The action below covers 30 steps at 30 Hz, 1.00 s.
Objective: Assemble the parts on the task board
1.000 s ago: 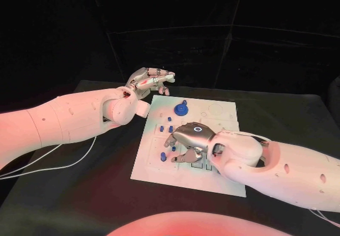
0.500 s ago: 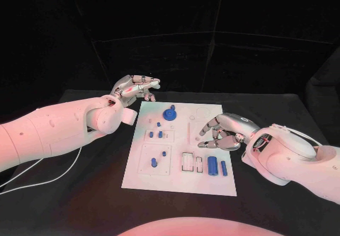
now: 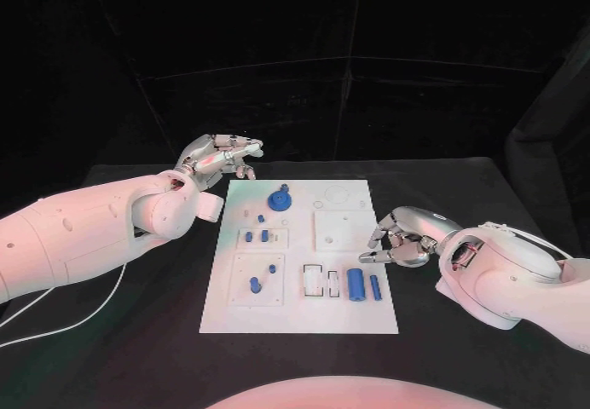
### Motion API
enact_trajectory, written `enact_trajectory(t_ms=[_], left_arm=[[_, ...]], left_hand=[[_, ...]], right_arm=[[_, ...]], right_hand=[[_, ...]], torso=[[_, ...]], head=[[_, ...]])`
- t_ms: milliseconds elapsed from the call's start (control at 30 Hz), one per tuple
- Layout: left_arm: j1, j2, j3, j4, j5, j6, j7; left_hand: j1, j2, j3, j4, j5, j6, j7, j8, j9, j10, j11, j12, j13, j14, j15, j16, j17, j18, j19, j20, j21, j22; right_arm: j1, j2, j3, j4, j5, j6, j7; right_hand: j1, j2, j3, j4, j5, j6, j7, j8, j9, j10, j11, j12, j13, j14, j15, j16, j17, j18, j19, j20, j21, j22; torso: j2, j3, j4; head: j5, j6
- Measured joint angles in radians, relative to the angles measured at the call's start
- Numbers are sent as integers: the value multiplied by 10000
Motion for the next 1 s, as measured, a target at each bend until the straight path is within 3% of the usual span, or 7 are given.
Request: enact_trajectory(t_ms=[300, 1000], left_arm=[[0, -23, -9, 10, 0, 0, 1], [-36, -40, -14, 11, 0, 4, 2]], left_hand=[[0, 0, -29, 29, 0, 0, 0, 0, 0, 0, 0, 0, 0, 0, 0, -37, 1, 0, 0, 0, 0, -2], [0, 0, -29, 29, 0, 0, 0, 0, 0, 1, 0, 0, 1, 0, 0, -37, 2, 1, 0, 0, 0, -7]], right_arm=[[-466, 259, -33, 25, -162, 428, -749], [-775, 892, -28, -354, -565, 925, -1127]], right_hand=[[-342, -11, -51, 2, 0, -59, -59, 237, 103, 15, -16, 122, 279, 0, 0, 71, 28, 1, 34, 35, 39, 78], [-394, 42, -51, 3, 56, -59, -58, 464, 247, 50, -53, 268, 528, -36, -34, 110, 25, 4, 33, 35, 117, 193]], torso=[[-7, 6, -13], [0, 6, -17]], head=[[-52, -38], [-54, -99]])
